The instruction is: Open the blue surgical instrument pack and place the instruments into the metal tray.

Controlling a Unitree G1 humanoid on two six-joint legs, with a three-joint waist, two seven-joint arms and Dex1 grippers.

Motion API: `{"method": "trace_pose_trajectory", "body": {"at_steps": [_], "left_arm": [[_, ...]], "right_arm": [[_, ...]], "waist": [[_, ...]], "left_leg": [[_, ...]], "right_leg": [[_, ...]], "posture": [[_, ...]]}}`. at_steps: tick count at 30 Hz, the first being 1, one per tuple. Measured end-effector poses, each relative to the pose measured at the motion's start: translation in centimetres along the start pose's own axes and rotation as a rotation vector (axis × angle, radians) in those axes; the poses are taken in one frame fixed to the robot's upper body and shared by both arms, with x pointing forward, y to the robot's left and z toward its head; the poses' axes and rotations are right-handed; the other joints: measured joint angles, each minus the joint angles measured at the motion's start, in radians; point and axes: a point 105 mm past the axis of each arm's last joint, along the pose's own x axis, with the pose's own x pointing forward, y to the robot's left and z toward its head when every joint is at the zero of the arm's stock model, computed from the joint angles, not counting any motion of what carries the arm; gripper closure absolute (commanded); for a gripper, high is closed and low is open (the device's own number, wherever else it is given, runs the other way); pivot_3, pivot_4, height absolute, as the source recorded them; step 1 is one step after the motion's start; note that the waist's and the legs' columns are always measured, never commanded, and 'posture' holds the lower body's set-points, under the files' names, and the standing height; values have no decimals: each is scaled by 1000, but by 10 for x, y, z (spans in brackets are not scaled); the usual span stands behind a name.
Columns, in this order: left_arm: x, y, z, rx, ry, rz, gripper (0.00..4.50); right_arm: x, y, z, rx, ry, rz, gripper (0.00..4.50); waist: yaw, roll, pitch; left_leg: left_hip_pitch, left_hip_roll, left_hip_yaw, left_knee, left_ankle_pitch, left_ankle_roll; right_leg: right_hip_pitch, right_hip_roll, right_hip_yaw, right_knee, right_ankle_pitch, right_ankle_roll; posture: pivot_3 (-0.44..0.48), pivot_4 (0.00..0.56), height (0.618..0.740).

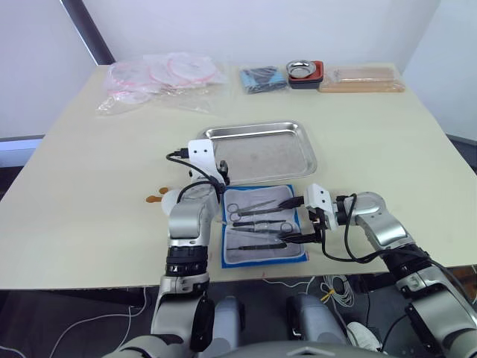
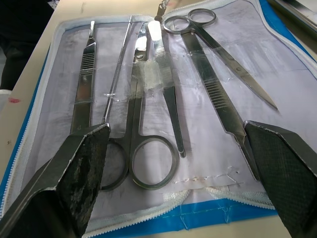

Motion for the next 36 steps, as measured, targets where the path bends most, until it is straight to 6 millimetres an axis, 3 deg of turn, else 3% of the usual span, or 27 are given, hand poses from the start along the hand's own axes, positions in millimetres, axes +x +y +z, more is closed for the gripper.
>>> {"method": "trace_pose_trajectory", "body": {"at_steps": [10, 16, 22, 31, 36], "left_arm": [[0, 11, 10, 31, -44, -11, 2114], [-3, 14, 32, 103, -154, -123, 2114], [-19, 1, 31, 272, -213, -413, 2114], [-44, -1, 38, 399, -281, -714, 2114], [-61, 4, 27, 443, -252, -883, 2114]], "right_arm": [[2, 0, 1, 0, -5, 2, 0], [2, 0, 1, 1, -7, 0, 0], [2, 1, 1, -5, -16, 1, 0], [-1, 4, 0, -24, -40, 3, 0], [0, 6, 0, -47, -64, 19, 0]], "waist": [[-3, 0, 0], [-3, 0, 0], [-4, 0, 0], [-1, 1, 1], [-4, 1, 1]], "left_leg": [[0, 0, -1, -1, 0, 0], [0, 0, -1, -1, 0, 0], [0, 1, 0, -3, 0, 0], [-2, 1, -1, -6, 0, 0], [-1, 1, 0, -13, 0, 0]], "right_leg": [[0, 0, 0, 0, 0, 0], [0, 0, 0, -1, 0, 0], [-2, 0, 0, -2, -1, -2], [-2, -1, 1, -9, -3, -5], [-3, -2, 1, -13, -2, -5]], "posture": [[0, 150, 740], [0, 150, 740], [0, 150, 740], [0, 150, 740], [0, 150, 740]]}}
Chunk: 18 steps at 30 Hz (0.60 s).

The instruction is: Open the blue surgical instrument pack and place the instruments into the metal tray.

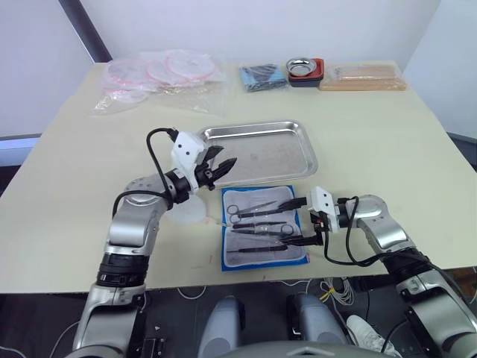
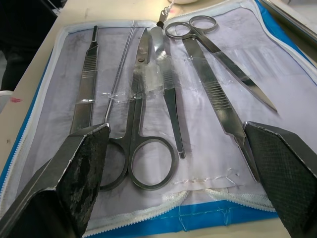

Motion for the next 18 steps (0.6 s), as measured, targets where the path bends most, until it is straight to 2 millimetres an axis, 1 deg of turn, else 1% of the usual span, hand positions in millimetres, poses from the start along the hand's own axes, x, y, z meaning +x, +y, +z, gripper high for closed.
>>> {"method": "trace_pose_trajectory", "body": {"at_steps": [3, 5, 8, 10, 11, 13, 15, 18], "left_arm": [[-15, -5, -2, 45, 20, -110, 2114], [-27, -7, 3, 65, 17, -186, 2114], [-36, -10, 5, 73, 27, -260, 2114], [-46, -14, 4, 83, 49, -332, 1593], [-48, -14, 4, 85, 55, -344, 1306], [-55, -16, 4, 86, 73, -392, 582], [-68, -20, 2, 101, 113, -473, 56], [-81, -21, 3, 120, 147, -552, 56]], "right_arm": [[-1, 1, -1, -6, -17, 8, 0], [-1, 0, -2, -8, -21, 11, 0], [-1, -1, -2, -6, -23, 13, 0], [-1, -1, -2, -7, -28, 17, 0], [-1, -1, -2, -7, -29, 17, 0], [0, -2, -2, -8, -30, 19, 0], [0, -2, -1, -12, -34, 21, 0], [0, -2, -2, -11, -34, 19, 0]], "waist": [[2, 0, 0], [4, 0, 1], [4, 1, 1], [3, 0, 0], [3, 0, 0], [3, 1, 1], [1, 1, 1], [3, 1, 1]], "left_leg": [[0, 0, 1, -2, 0, 0], [0, 0, 0, -2, 0, 0], [0, 0, 0, -2, 0, 0], [1, 0, 0, -2, 0, 0], [1, 0, 0, -2, 0, 0], [1, 1, 0, -2, 0, 0], [1, 1, 0, -2, 0, 0], [1, 3, 0, -2, 0, 0]], "right_leg": [[0, 0, -1, -1, 0, -1], [0, 0, -1, -1, 0, -1], [0, -1, 0, -1, -1, 0], [0, -1, 0, -1, -1, 0], [0, -1, 0, -1, -1, 0], [0, -1, 0, -1, -1, 0], [-1, -1, 0, -1, -1, 0], [-1, -1, 0, -1, -1, -1]], "posture": [[0, 150, 740], [0, 150, 740], [0, 150, 740], [0, 150, 740], [0, 150, 740], [0, 150, 740], [0, 150, 740], [0, 150, 740]]}}
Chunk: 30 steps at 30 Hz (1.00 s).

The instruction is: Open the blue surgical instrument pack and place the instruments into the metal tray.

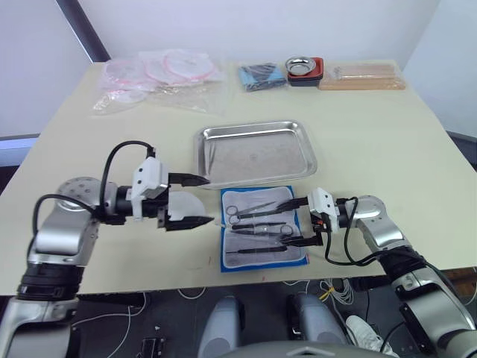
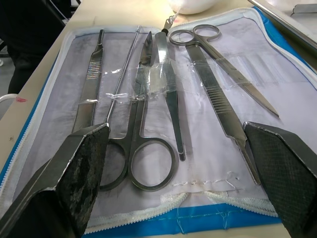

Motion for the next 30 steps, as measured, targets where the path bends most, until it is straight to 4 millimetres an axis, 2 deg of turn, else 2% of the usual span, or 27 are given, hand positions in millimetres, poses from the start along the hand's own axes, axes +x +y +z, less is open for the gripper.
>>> {"method": "trace_pose_trajectory", "body": {"at_steps": [6, 19, 25, 28, 30], "left_arm": [[-7, -7, 3, 1, -9, -76, 56], [-12, 6, 4, 54, 17, -54, 56], [10, 11, 0, 85, 37, -70, 56], [28, 20, 1, 127, 49, -51, 56], [40, 22, -4, 121, 52, -44, 570]], "right_arm": [[0, 0, 0, -2, -4, -1, 0], [-1, 0, 0, -8, -8, -5, 0], [-2, 0, 0, -7, -8, -8, 0], [-2, -1, 0, -7, -8, -11, 0], [-1, -1, 0, -4, -12, -10, 0]], "waist": [[0, 0, 0], [1, 0, 0], [3, 0, 0], [5, -1, -1], [4, -1, -1]], "left_leg": [[0, 1, 0, 0, 0, 0], [0, -1, 1, 0, 0, 0], [0, -2, 4, 0, 0, 0], [0, -2, 4, 1, 0, 0], [0, -2, 5, 1, 0, 0]], "right_leg": [[0, 0, 0, 0, 0, 0], [0, 0, 0, 0, 0, 0], [0, 1, 0, 0, 0, 0], [1, 1, 0, 1, 0, 0], [0, 2, 1, 1, 0, 0]], "posture": [[0, 150, 740], [0, 150, 740], [0, 150, 740], [0, 150, 740], [0, 150, 740]]}}
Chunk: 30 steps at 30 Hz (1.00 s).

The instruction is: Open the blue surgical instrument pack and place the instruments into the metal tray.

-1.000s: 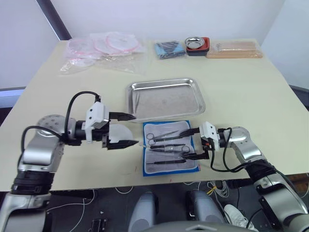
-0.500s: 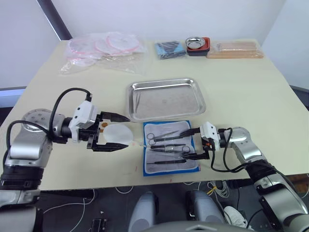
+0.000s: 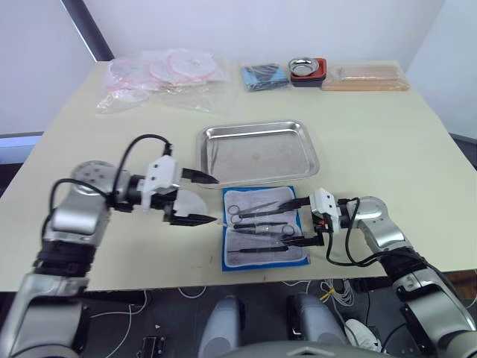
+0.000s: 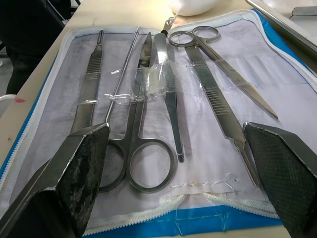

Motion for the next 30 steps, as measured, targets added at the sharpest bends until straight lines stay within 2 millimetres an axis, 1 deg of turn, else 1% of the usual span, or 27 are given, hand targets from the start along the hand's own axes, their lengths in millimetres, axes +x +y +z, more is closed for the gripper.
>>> {"method": "trace_pose_trajectory", "body": {"at_steps": [1, 3, 5, 9, 12, 16, 18, 30], "left_arm": [[5, 1, -2, -8, -5, 10, 888], [13, 2, -5, -17, 3, 25, 1761], [15, 2, -7, -15, 20, 33, 2747], [24, 2, -20, -35, 56, 56, 2747], [35, 0, -24, -54, 48, 43, 2747], [47, 1, -32, -95, 49, 64, 2747], [53, 3, -33, -108, 44, 73, 2747], [59, 6, -37, -91, 47, 54, 2747]], "right_arm": [[1, 0, 0, 0, -3, 0, 0], [1, 0, 1, -1, -4, 2, 0], [1, 0, 1, -2, -4, 1, 0], [1, -1, 1, 0, -4, -7, 0], [1, -2, 1, 1, -4, -10, 0], [1, -2, 1, 4, -4, -14, 0], [1, -3, 1, 6, -4, -18, 0], [1, -4, 1, 8, -3, -25, 0]], "waist": [[-2, 0, 0], [-3, 0, 0], [-3, 0, 0], [-1, 0, 0], [-1, 0, 0], [-1, 0, 0], [0, 0, 0], [-1, 0, -1]], "left_leg": [[0, 0, 0, 0, 0, 0], [0, 1, 0, 0, 0, 0], [0, 1, -1, 0, 0, 0], [0, 1, -1, 0, 0, 0], [0, 1, 0, 1, 0, 0], [0, 1, -1, 1, 0, 0], [0, 1, -1, 2, 0, 0], [0, 1, -1, 3, 0, 0]], "right_leg": [[0, 0, 0, 0, 0, 0], [0, 1, 0, 0, 1, 1], [0, 1, 0, 0, 2, 4], [0, 1, 0, 0, 2, 4], [0, 1, 0, 0, 3, 3], [0, 2, 0, 1, 3, 3], [0, 2, 0, 1, 3, 3], [1, 2, 0, 2, 3, 3]], "posture": [[0, 150, 740], [0, 150, 740], [0, 150, 740], [0, 150, 740], [0, 150, 740], [0, 150, 740], [0, 150, 740], [0, 150, 740]]}}
